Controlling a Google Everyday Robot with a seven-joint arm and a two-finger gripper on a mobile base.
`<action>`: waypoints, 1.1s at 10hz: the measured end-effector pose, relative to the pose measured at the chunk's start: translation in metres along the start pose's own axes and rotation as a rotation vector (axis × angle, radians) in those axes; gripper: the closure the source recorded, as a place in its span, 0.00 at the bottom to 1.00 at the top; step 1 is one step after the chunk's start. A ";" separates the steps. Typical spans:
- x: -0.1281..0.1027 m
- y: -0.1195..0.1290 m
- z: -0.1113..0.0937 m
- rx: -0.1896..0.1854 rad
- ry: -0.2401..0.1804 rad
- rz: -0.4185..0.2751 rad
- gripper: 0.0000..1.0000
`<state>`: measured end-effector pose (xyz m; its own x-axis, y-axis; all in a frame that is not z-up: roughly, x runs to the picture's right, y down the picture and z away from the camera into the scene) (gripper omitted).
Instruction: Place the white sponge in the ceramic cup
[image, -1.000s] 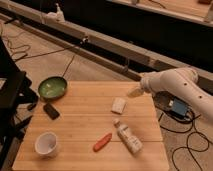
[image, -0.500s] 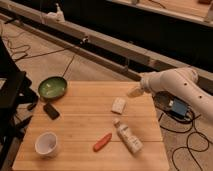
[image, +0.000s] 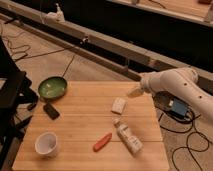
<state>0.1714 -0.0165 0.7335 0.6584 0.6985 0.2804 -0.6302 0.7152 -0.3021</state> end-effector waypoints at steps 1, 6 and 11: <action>0.002 0.002 0.004 -0.022 -0.013 0.020 0.20; 0.036 0.008 0.052 -0.148 -0.037 0.145 0.20; 0.068 0.013 0.096 -0.193 -0.008 0.193 0.20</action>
<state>0.1683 0.0423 0.8355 0.5300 0.8223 0.2074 -0.6530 0.5518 -0.5188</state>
